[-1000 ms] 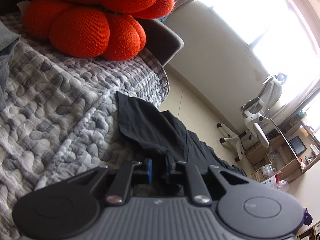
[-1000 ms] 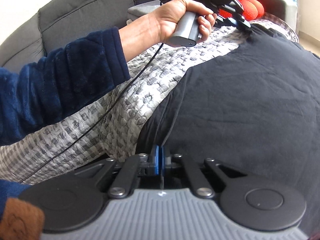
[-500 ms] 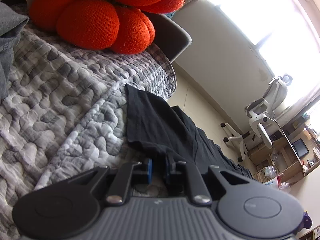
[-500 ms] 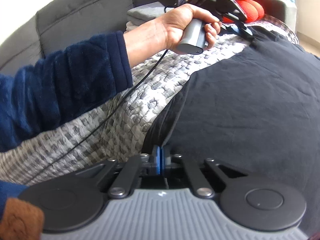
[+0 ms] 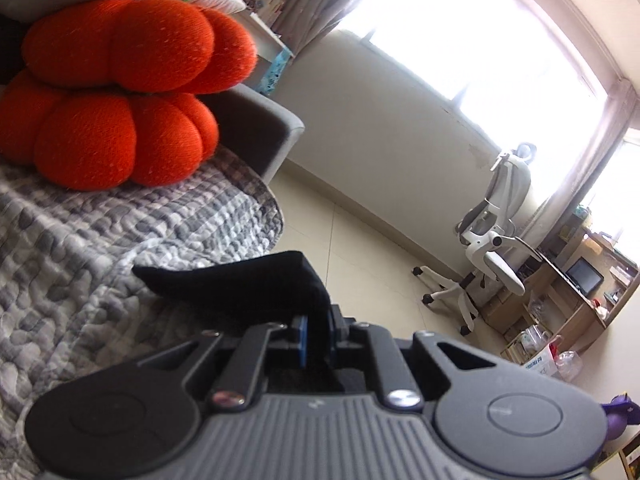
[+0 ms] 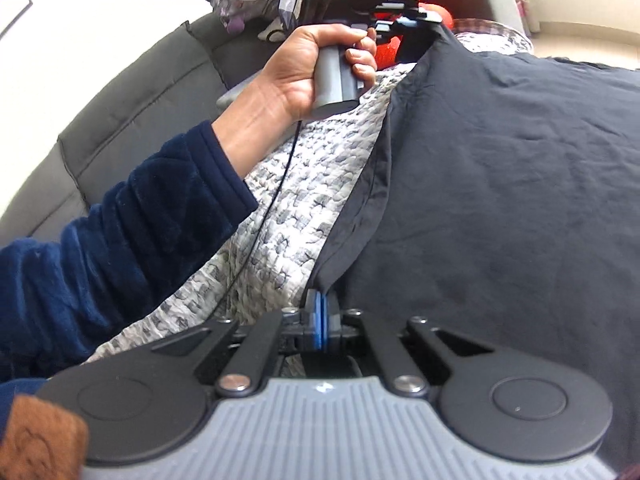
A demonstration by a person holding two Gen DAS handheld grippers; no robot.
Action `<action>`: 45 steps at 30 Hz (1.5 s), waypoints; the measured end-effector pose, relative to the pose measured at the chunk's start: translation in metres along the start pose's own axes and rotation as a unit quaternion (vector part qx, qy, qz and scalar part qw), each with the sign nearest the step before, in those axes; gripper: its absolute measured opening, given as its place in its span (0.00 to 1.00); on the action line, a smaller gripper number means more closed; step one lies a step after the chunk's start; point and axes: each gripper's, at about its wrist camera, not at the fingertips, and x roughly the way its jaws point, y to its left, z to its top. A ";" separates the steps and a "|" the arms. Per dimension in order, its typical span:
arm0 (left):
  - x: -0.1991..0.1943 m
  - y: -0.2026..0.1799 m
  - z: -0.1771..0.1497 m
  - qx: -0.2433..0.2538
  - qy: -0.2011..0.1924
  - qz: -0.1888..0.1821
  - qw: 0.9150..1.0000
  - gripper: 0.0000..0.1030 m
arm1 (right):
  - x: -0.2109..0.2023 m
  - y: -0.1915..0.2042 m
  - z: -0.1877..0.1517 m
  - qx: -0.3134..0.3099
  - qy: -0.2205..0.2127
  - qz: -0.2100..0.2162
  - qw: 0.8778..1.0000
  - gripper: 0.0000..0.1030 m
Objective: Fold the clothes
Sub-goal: 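Fold the grasped T-shirt side inward with both grippers toward the shirt middle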
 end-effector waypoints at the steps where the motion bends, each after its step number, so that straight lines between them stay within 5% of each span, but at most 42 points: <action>1: 0.002 -0.007 0.000 0.009 0.000 -0.003 1.000 0.09 | -0.003 0.000 0.000 0.003 -0.003 -0.003 1.000 0.01; 9: 0.045 -0.080 -0.017 0.124 0.040 -0.017 0.991 0.09 | -0.035 -0.008 -0.007 0.060 -0.043 -0.024 0.997 0.01; 13: 0.071 -0.120 -0.034 0.207 0.065 -0.010 0.976 0.09 | -0.044 -0.014 -0.012 0.083 -0.048 -0.022 0.995 0.01; 19: 0.092 -0.167 -0.069 0.323 0.095 -0.004 0.941 0.09 | -0.049 -0.029 -0.009 0.099 -0.031 -0.005 0.995 0.02; 24: 0.096 -0.178 -0.079 0.342 0.113 -0.001 0.933 0.12 | -0.056 -0.034 -0.007 0.086 -0.023 -0.009 0.996 0.03; 28: 0.090 -0.168 -0.073 0.331 0.113 0.007 0.937 0.16 | -0.058 -0.041 -0.011 0.085 -0.019 -0.015 0.996 0.11; 34: 0.071 -0.140 -0.056 0.276 0.105 0.013 0.955 0.32 | -0.048 -0.043 -0.014 0.080 -0.013 -0.009 0.997 0.15; 40: 0.057 -0.095 -0.046 0.209 0.108 0.032 0.971 0.35 | -0.048 -0.039 -0.005 0.052 -0.008 -0.034 0.998 0.17; 41: 0.054 -0.085 -0.046 0.191 0.106 0.030 0.975 0.35 | -0.050 -0.038 -0.001 0.044 -0.010 -0.044 0.998 0.22; 43: 0.047 -0.065 -0.046 0.151 0.105 0.023 0.983 0.35 | -0.053 -0.038 0.008 0.025 -0.020 -0.069 0.997 0.46; 45: 0.043 -0.046 -0.049 0.104 0.108 0.014 0.989 0.35 | -0.053 -0.041 0.023 0.007 -0.026 -0.092 0.995 0.47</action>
